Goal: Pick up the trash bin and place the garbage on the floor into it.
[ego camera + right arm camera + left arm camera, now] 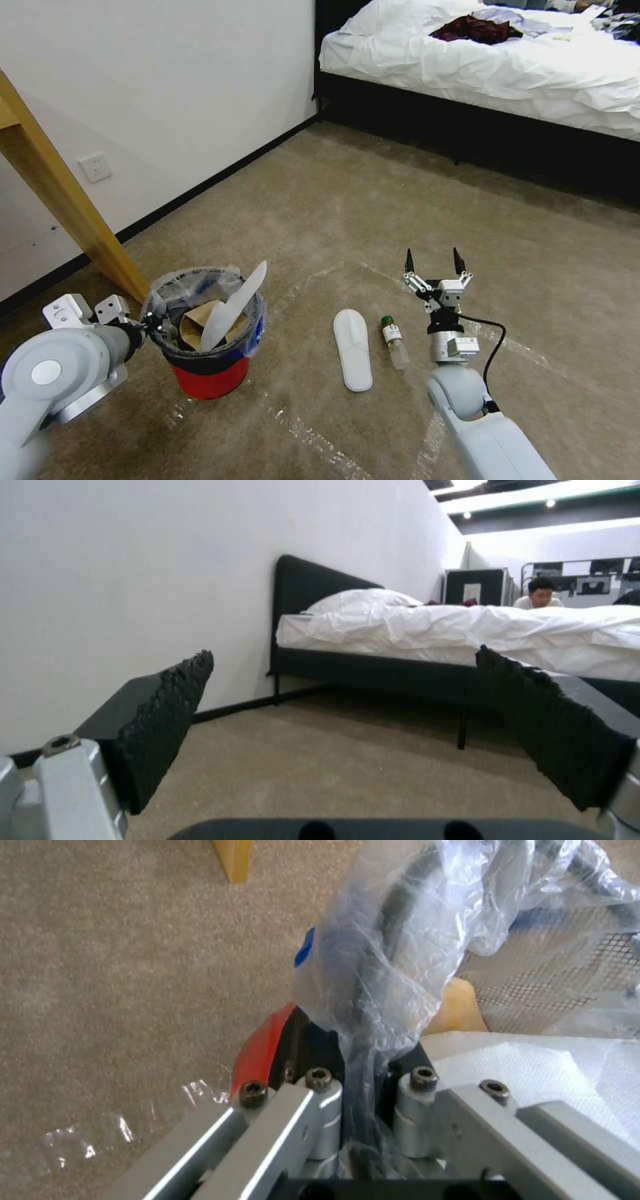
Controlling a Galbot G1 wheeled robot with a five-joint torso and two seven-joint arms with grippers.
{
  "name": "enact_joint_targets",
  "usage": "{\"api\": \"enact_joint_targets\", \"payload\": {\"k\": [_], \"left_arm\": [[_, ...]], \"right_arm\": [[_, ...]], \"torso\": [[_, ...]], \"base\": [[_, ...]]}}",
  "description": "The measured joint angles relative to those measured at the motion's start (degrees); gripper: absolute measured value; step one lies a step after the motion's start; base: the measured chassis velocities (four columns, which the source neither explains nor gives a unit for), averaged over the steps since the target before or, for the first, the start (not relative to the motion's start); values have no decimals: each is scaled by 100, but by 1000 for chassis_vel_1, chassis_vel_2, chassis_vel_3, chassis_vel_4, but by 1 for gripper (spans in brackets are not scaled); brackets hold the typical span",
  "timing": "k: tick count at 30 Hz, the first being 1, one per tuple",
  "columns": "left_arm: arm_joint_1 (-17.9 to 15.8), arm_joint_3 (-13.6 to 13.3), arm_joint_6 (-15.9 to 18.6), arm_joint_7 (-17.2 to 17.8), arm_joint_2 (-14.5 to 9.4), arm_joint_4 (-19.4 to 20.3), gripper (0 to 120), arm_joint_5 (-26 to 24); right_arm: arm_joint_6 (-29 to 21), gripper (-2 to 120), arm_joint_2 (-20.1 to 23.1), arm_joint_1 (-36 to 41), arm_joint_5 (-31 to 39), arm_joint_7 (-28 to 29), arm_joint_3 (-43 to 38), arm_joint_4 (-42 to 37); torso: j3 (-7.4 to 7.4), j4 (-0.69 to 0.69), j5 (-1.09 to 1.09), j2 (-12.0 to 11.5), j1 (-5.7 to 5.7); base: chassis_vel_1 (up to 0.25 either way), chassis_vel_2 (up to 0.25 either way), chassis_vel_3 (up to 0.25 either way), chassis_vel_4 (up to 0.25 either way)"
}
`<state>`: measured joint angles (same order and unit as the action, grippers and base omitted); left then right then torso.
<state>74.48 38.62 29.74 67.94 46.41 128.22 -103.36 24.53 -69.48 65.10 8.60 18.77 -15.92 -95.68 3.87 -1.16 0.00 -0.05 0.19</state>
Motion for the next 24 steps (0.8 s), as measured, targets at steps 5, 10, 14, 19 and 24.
{"api": "enact_joint_targets", "payload": {"k": [5, 10, 14, 19, 24], "left_arm": [[35, 4, -3, -20, 58, 21, 4, 18], [38, 12, -8, -53, 64, 28, 4, 39], [27, 5, -8, -71, 65, 21, 4, 52], [-265, -208, 9, -140, 18, -200, 4, 57], [-299, -230, 75, -233, -3, -342, 4, 57]], "right_arm": [[-313, 100, 561, -380, 8, 175, 208, 123], [-798, 100, 1399, -1006, 724, 128, 722, 304], [-1431, 100, 2167, -1868, 2096, -202, 1711, 599], [-2511, 100, 2914, -2313, 3497, -561, 2258, 562], [-3296, 100, 3280, -2466, 4173, -635, 2518, 440]], "torso": [[0, -1, 1, 0, 0], [0, -1, -1, 0, 0], [0, 1, 1, 0, 0], [1, -5, -3, 0, 0], [1, -2, 2, 0, 0]], "base": [[0, 0, 0, 0], [0, 0, 0, 0], [0, 0, 0, 0], [0, 0, 0, 0], [0, 0, 0, 0]]}}
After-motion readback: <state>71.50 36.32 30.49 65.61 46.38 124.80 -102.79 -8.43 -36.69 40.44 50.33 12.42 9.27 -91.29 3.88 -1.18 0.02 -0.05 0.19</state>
